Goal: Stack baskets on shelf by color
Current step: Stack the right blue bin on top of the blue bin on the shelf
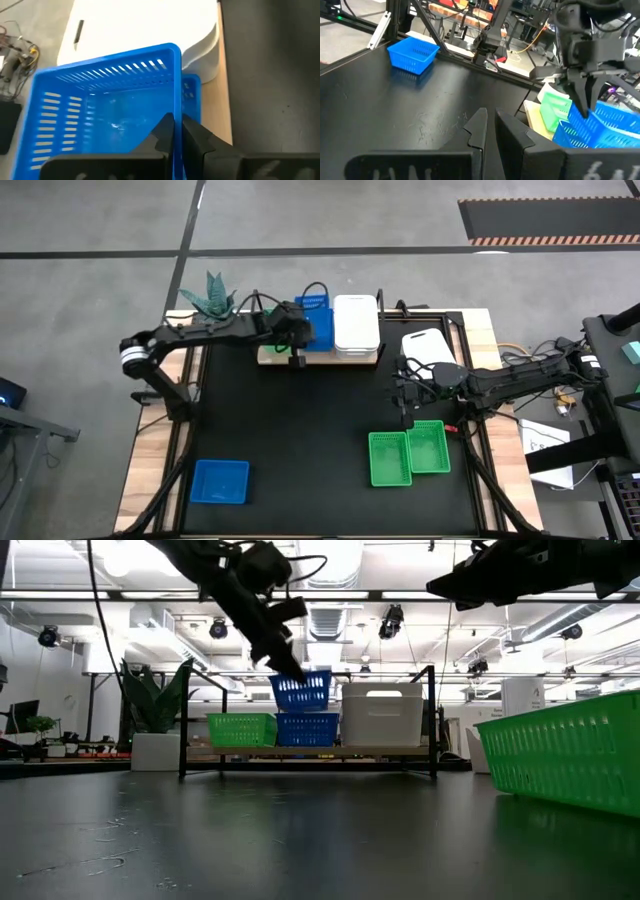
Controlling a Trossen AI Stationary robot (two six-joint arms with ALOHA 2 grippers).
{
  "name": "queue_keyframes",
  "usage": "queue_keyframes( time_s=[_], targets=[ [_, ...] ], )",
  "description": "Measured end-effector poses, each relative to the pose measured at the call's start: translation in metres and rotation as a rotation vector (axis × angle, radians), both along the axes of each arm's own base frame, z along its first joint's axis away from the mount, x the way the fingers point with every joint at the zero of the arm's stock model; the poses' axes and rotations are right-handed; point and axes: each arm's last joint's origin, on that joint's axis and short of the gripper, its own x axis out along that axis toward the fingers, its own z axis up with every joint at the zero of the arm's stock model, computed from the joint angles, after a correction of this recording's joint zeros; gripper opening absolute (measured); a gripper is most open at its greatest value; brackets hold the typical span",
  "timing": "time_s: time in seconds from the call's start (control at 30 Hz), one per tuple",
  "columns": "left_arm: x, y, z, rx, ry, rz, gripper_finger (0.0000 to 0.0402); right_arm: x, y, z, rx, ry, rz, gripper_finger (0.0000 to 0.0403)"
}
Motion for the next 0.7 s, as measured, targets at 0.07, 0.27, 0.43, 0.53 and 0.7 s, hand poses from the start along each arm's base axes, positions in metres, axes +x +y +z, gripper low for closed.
queue_keyframes(
  time_s=[0.07, 0.27, 0.43, 0.53, 0.7],
  targets=[
    [0.0023, 0.0001, -0.0042, -0.007, 0.011, -0.005, 0.0, 0.0, 0.0, 0.0, -0.001, 0.0, 0.0, 0.0028],
    [0.004, 0.0008, -0.008, -0.012, 0.018, -0.005, 0.0, 0.0, 0.0, -0.0001, -0.007, 0.0, 0.001, 0.0028],
    [0.0046, 0.0006, -0.008, -0.011, 0.009, -0.005, 0.0, 0.0, 0.0, -0.0001, -0.009, 0.0, 0.001, 0.0028],
    [0.005, 0.0008, -0.0079, -0.008, 0.001, -0.004, 0.0, -0.0001, 0.0, -0.0003, -0.009, 0.0, 0.001, 0.0028],
    [0.005, 0.0006, -0.0084, -0.008, 0.001, -0.004, 0.0, -0.0001, 0.0, -0.0004, -0.009, 0.001, 0.001, 0.0028]
  ],
)
